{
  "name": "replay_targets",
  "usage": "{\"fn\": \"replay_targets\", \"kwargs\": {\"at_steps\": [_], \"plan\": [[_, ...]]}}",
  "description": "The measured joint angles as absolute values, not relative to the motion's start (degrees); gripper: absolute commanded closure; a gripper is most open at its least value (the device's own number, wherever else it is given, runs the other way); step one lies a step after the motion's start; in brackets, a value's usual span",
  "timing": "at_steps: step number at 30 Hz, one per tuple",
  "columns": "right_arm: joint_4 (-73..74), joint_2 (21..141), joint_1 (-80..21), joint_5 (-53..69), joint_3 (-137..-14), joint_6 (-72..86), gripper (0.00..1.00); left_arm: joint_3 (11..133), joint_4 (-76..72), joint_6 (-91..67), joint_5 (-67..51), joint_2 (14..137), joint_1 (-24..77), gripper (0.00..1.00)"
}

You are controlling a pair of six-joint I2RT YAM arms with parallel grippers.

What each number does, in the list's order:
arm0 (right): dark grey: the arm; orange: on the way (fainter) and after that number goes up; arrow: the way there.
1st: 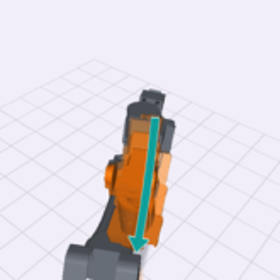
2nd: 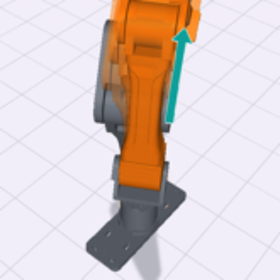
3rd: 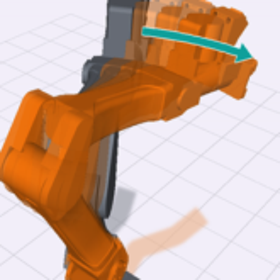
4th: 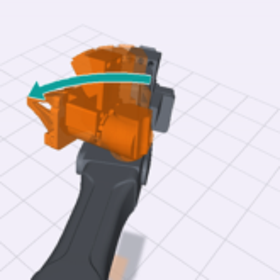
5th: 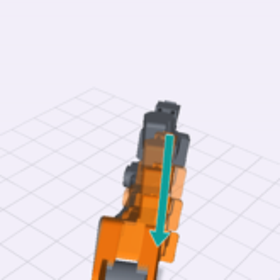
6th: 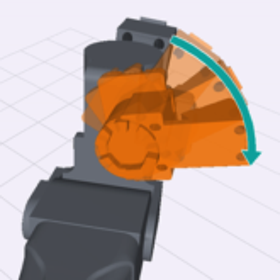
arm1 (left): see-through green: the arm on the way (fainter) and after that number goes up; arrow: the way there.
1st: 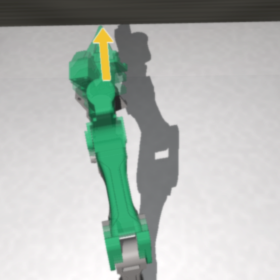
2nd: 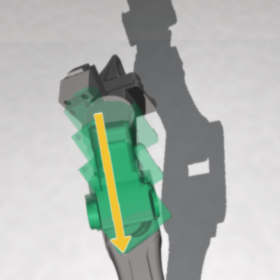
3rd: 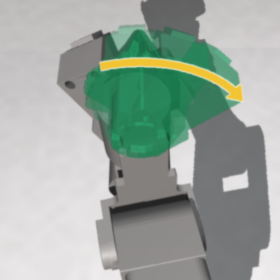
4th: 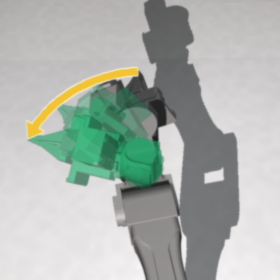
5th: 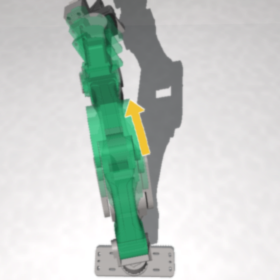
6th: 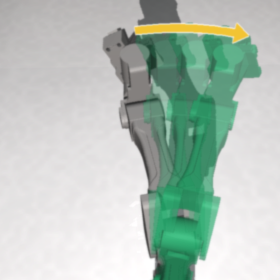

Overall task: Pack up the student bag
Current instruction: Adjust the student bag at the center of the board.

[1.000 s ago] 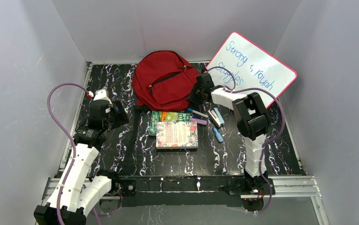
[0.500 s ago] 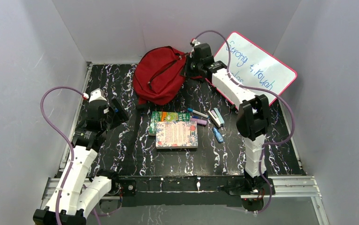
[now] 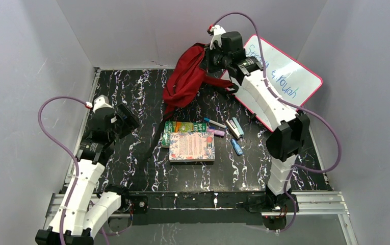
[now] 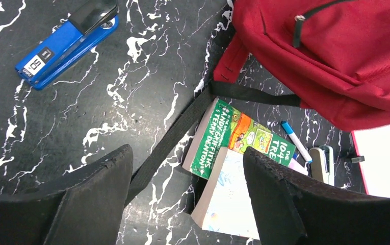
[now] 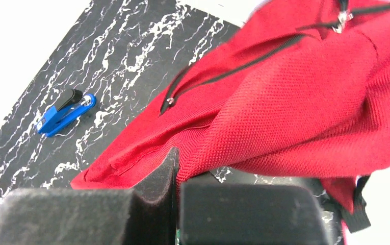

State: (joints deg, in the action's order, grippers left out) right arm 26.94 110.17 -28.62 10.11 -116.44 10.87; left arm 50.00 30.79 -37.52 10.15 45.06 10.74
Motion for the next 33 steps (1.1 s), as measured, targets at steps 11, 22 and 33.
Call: {"fn": "replay_targets", "kwargs": {"at_steps": [11,22,33], "plan": [[22.09,90.06,-28.56,10.61,-93.73,-0.82,1.0,55.13,18.0,-37.98,0.67,63.18,9.78,0.24],[24.56,91.55,-28.51,9.85,-96.55,0.05,1.0,58.02,16.21,-36.6,-7.62,69.25,6.04,0.25],[27.11,101.82,-32.47,17.43,-119.55,10.46,1.0,60.86,29.45,-33.56,1.76,50.26,4.29,0.25]]}}
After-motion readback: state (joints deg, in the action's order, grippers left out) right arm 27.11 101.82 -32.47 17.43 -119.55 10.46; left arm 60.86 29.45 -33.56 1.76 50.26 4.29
